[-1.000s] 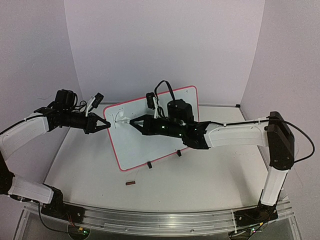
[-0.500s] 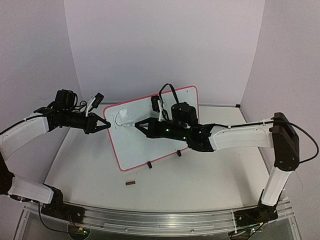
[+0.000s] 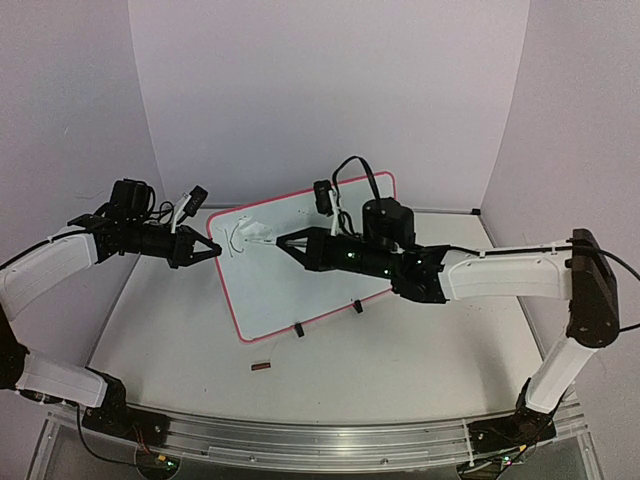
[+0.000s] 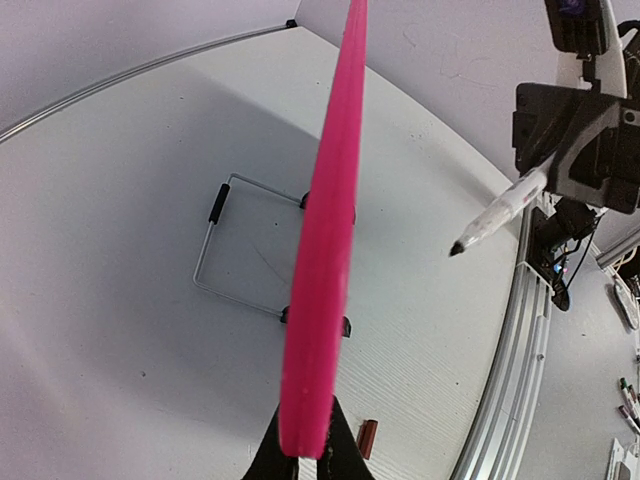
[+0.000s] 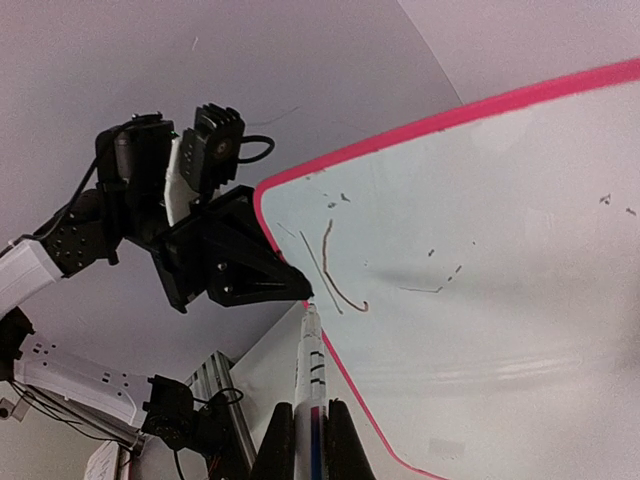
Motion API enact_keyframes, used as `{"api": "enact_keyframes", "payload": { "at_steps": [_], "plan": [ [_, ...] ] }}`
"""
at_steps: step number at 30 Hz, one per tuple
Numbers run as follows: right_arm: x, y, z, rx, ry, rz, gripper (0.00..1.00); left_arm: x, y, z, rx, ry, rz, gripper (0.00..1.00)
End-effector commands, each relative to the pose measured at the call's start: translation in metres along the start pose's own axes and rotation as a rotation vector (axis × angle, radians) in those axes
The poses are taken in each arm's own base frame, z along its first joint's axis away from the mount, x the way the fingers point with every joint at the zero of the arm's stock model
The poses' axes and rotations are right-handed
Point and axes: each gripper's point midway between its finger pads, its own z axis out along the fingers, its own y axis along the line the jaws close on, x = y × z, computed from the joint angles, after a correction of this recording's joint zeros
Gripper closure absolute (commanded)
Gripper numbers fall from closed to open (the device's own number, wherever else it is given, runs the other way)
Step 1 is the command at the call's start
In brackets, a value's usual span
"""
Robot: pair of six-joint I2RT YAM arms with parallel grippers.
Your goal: Write a sentence on the whiteboard
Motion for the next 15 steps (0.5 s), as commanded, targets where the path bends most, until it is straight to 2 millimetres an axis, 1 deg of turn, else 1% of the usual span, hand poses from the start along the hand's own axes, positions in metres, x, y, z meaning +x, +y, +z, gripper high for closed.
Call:
{"api": "enact_keyframes", "payload": {
  "at_steps": [1,3,15],
  "plan": [
    [-0.031,0.023,-0.013,-0.053,-0.072,-0.049,1.00,0.003,0.008,-0.004,-0.072,0.019,0.032,1.00],
    [-0.031,0.024,-0.011,-0.058,-0.065,-0.055,1.00,0.003,0.008,-0.004,-0.070,0.019,0.033,1.00],
    [-0.037,0.013,0.010,-0.066,-0.048,-0.050,1.00,0.003,0.009,-0.004,-0.078,0.022,0.033,1.00]
  ]
}}
